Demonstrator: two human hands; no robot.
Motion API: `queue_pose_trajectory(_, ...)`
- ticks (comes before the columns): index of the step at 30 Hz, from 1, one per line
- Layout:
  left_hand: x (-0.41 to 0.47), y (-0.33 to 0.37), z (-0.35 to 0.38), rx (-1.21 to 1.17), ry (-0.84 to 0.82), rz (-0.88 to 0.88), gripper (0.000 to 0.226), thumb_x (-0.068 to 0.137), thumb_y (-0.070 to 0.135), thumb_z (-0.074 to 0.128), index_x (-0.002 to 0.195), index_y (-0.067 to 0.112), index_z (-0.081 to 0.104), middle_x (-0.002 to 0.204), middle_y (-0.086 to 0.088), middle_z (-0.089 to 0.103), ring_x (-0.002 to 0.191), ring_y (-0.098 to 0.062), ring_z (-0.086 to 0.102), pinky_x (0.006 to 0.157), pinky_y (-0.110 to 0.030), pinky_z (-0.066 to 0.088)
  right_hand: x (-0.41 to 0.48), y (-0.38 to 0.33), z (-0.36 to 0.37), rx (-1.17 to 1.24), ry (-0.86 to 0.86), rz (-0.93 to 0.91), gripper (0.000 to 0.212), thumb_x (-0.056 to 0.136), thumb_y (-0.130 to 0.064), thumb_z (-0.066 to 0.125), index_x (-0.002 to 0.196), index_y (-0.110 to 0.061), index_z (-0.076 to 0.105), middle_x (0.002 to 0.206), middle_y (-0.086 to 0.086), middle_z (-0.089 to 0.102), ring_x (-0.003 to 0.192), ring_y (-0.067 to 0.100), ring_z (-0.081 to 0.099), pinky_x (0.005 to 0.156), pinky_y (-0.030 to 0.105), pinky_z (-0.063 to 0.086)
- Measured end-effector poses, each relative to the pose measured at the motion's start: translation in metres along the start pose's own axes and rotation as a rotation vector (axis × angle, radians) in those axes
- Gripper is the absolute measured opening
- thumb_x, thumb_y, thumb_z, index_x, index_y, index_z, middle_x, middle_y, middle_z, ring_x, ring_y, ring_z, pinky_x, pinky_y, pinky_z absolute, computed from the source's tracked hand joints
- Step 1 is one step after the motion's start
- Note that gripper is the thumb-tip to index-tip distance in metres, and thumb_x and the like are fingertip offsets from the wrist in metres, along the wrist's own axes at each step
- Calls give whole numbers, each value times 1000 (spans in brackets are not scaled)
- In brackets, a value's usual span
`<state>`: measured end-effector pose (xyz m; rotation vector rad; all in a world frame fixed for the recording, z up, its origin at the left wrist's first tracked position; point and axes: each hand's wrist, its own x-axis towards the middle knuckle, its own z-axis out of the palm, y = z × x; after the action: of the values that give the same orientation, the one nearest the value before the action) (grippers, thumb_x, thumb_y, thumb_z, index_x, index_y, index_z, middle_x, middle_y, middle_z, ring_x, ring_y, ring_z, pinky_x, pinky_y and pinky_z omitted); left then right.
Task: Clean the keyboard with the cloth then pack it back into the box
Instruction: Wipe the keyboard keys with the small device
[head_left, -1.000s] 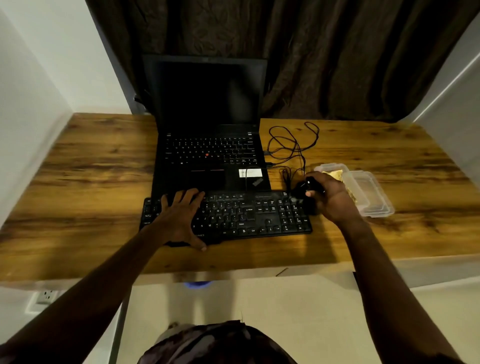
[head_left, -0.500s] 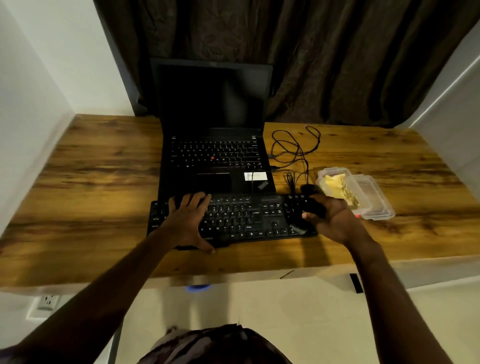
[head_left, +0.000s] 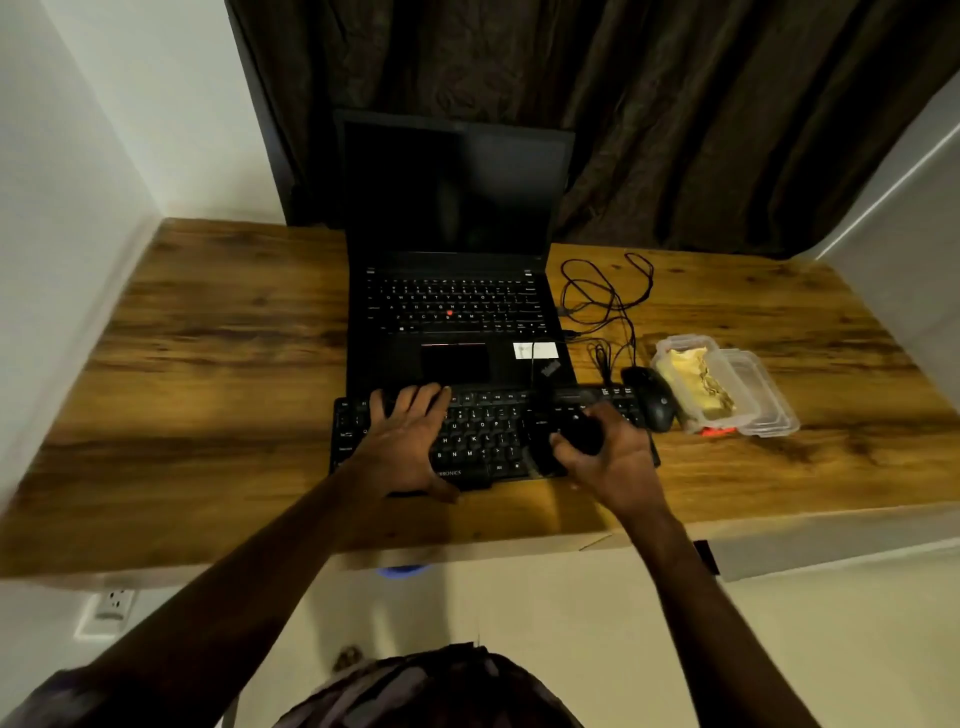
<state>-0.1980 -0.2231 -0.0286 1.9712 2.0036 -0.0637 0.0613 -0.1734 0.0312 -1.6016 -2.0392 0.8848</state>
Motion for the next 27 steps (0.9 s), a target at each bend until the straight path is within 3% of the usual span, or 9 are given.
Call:
queue_pose_trajectory(3, -7, -13, 1, -11, 11, 1, 153, 42, 91, 66, 157, 17, -3, 160, -2, 6, 147, -25, 7, 116, -63, 0, 2, 18, -19, 36, 79, 17, 35, 82, -22, 77, 110, -22, 56, 111, 5, 67, 101, 18, 65, 83, 29, 57)
queue_pose_trajectory(5, -13, -26, 1, 11, 18, -21, 153, 40, 91, 66, 156, 17, -1, 160, -2, 7, 147, -25, 7, 116, -64, 1, 2, 24, -22, 3, 71, 7, 41, 81, -37, 74, 115, -27, 56, 115, 7, 66, 106, 24, 65, 84, 46, 59)
queue_pose_trajectory(7, -21, -39, 1, 47, 13, -51, 153, 40, 91, 67, 156, 18, -1, 160, -2, 8, 147, -25, 9, 115, -65, 1, 6, 24, -16, -81, 21, 0, 54, 74, -62, 65, 121, -39, 54, 117, 4, 64, 111, 28, 61, 83, 49, 59)
queue_pose_trajectory(9, -29, -49, -1, 92, 11, -79, 153, 39, 91, 66, 156, 17, -1, 159, -3, 9, 146, -25, 10, 115, -66, 3, 12, 16, -6, -151, -48, -29, 61, 71, -68, 62, 126, -44, 51, 119, 2, 62, 116, 28, 56, 88, 48, 56)
queue_pose_trajectory(13, -42, -68, -7, 92, -15, -114, 153, 40, 91, 66, 156, 16, -1, 159, -5, 9, 146, -26, 12, 115, -65, 6, 32, -8, 12, -196, -216, -44, 57, 82, -46, 73, 135, -36, 51, 135, 6, 52, 127, 24, 48, 102, 38, 46)
queue_pose_trajectory(16, -48, -79, -10, 69, -26, -139, 151, 44, 85, 72, 156, 16, -1, 160, -5, 9, 145, -27, 13, 116, -62, 7, 50, -21, 14, -175, -325, -80, 53, 83, -40, 74, 132, -40, 52, 137, 7, 50, 127, 24, 49, 103, 44, 47)
queue_pose_trajectory(18, -49, -82, -12, 61, -39, -153, 150, 46, 81, 76, 156, 17, -2, 159, -5, 10, 146, -27, 12, 117, -60, 6, 61, -28, 13, -139, -360, -124, 50, 85, -32, 74, 131, -32, 54, 132, 5, 56, 122, 23, 55, 99, 45, 51)
queue_pose_trajectory(22, -50, -87, -11, 16, -37, -127, 151, 44, 78, 79, 157, 16, 0, 159, -5, 10, 145, -29, 14, 118, -56, 6, 72, -41, 11, -47, -278, -214, 42, 88, -9, 70, 128, -16, 58, 115, 5, 65, 109, 21, 63, 92, 40, 55)
queue_pose_trajectory(27, -50, -93, -4, -64, 14, -98, 154, 41, 76, 82, 157, 15, 1, 157, -5, 12, 143, -28, 17, 119, -48, 5, 65, -33, 19, -60, -156, -354, 40, 86, -11, 73, 122, -21, 60, 112, 2, 66, 103, 17, 64, 90, 39, 57)
